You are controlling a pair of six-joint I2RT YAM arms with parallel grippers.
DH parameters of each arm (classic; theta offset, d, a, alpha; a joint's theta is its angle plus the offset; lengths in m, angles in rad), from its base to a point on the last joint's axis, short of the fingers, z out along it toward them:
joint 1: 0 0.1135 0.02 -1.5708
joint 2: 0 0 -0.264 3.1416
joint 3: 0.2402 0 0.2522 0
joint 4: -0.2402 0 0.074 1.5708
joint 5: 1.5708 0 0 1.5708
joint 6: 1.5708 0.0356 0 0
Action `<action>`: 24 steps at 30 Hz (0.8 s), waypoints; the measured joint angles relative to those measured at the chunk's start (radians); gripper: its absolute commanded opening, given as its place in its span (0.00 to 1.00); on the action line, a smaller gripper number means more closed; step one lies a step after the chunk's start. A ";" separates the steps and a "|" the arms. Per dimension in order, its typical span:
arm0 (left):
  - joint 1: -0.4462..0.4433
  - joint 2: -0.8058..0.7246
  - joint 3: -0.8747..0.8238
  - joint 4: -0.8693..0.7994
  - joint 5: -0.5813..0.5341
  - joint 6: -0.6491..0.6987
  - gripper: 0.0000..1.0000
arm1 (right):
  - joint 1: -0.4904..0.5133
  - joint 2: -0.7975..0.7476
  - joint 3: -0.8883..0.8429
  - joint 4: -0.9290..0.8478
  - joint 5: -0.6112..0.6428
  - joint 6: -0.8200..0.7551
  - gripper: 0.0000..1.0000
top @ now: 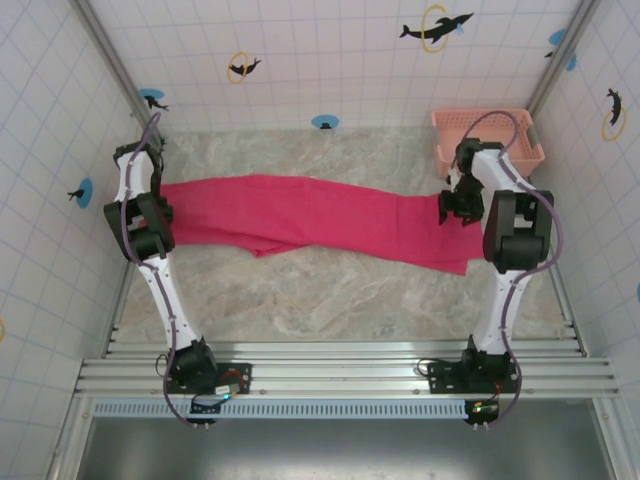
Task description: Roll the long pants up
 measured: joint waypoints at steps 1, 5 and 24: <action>0.000 -0.001 0.000 0.000 0.005 0.000 0.97 | -0.013 -0.030 -0.043 0.016 -0.021 0.016 0.66; 0.000 -0.019 -0.005 0.015 0.033 0.000 0.97 | -0.072 -0.197 -0.246 0.049 -0.098 0.091 0.68; -0.144 -0.190 -0.101 0.043 0.165 -0.004 0.97 | -0.105 -0.497 -0.617 0.083 -0.084 0.230 0.46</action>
